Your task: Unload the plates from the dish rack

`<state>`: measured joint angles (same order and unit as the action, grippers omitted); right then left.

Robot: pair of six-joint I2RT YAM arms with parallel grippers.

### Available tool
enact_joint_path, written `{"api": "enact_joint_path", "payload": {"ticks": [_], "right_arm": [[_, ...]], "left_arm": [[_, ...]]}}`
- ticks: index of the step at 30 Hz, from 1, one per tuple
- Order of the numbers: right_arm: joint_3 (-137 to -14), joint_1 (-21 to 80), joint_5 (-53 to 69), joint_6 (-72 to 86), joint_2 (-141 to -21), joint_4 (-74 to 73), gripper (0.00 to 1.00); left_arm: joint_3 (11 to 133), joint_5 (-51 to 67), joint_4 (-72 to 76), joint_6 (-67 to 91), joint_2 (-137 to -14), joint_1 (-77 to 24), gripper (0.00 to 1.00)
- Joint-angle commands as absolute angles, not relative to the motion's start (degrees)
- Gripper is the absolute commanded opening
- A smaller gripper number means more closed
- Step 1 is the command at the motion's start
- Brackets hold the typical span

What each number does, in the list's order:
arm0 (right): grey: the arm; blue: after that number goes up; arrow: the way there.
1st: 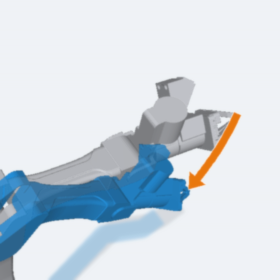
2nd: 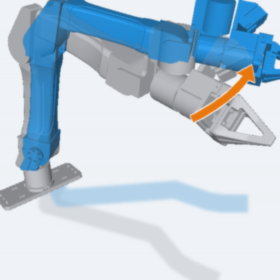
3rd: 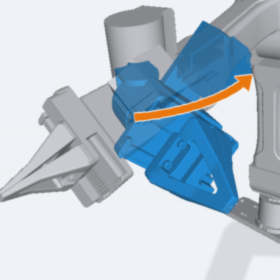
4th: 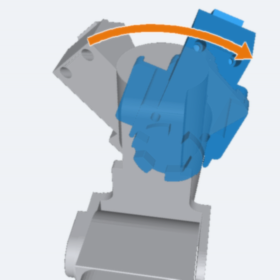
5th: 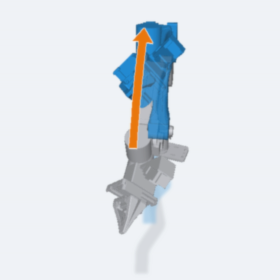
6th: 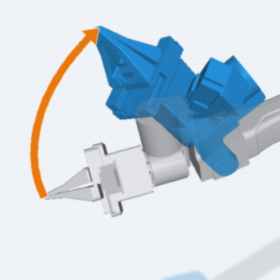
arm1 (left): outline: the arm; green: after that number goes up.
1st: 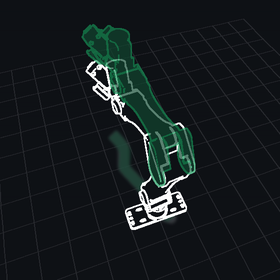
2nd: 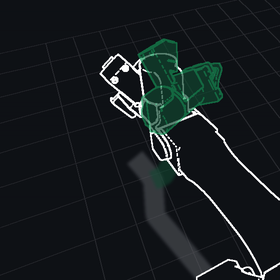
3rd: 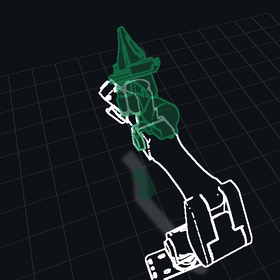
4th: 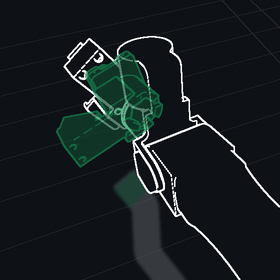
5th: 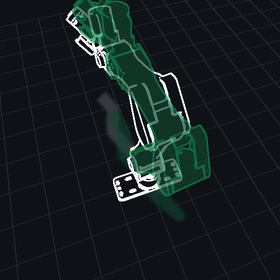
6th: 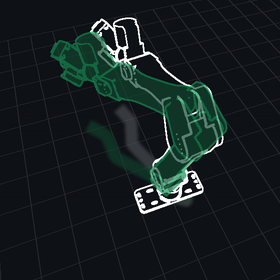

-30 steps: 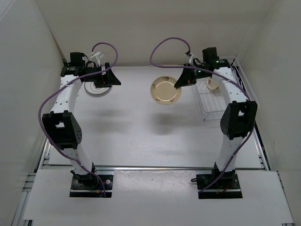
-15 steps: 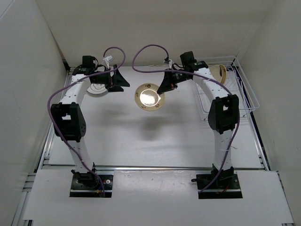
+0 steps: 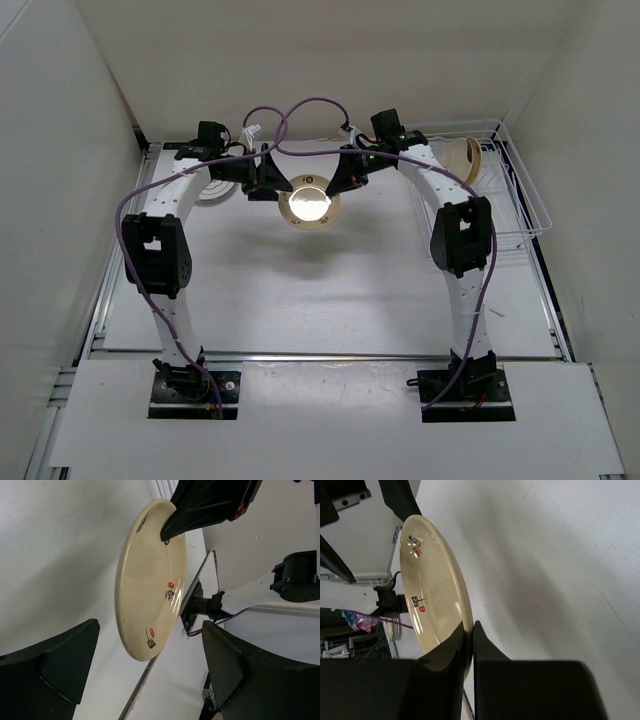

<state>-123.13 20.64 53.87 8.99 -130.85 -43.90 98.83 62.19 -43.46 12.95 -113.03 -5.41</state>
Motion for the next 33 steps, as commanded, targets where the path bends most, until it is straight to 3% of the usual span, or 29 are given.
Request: {"api": "enact_joint_path", "payload": {"ticks": [1, 5, 11, 18, 19, 20, 21, 24, 33], "right_arm": [[-126.91, 20.83, 54.58, 11.43, -131.74, -40.96, 0.00], [-128.14, 20.83, 53.96, 11.95, -132.36, -40.43, 0.00], [-129.29, 20.83, 52.91, 12.48, -132.89, -39.90, 0.00], [-129.29, 20.31, 52.39, 12.48, -132.89, -39.90, 0.01], [-129.81, 20.30, 52.38, 12.48, -132.37, -39.90, 0.09], [-130.34, 20.30, 50.99, 11.61, -131.75, -40.86, 0.25], [-130.34, 19.61, 49.85, 10.91, -131.23, -41.57, 0.56], [-131.04, 16.89, 42.39, 8.09, -127.37, -43.67, 0.85], [-124.11, 7.04, 12.58, -1.93, -111.46, -44.74, 0.99]], "left_arm": [[99.76, 63.72, -42.80, 12.48, -113.55, -6.06, 0.93], [99.76, 63.11, -42.80, 12.48, -114.08, -7.11, 0.83], [100.28, 61.97, -42.80, 11.95, -114.60, -8.44, 0.40], [100.28, 61.35, -42.80, 10.20, -114.61, -9.58, 0.13], [100.89, 61.35, -42.80, 10.20, -114.61, -9.58, 0.10], [100.90, 59.43, -42.80, 10.20, -114.61, -9.58, 0.10], [101.59, 58.54, -42.19, 10.20, -114.61, -9.58, 0.10], [103.88, 54.76, -42.19, 10.20, -114.61, -9.58, 0.10], [112.49, 43.34, -37.36, 22.49, -122.16, -9.58, 0.10]]}}
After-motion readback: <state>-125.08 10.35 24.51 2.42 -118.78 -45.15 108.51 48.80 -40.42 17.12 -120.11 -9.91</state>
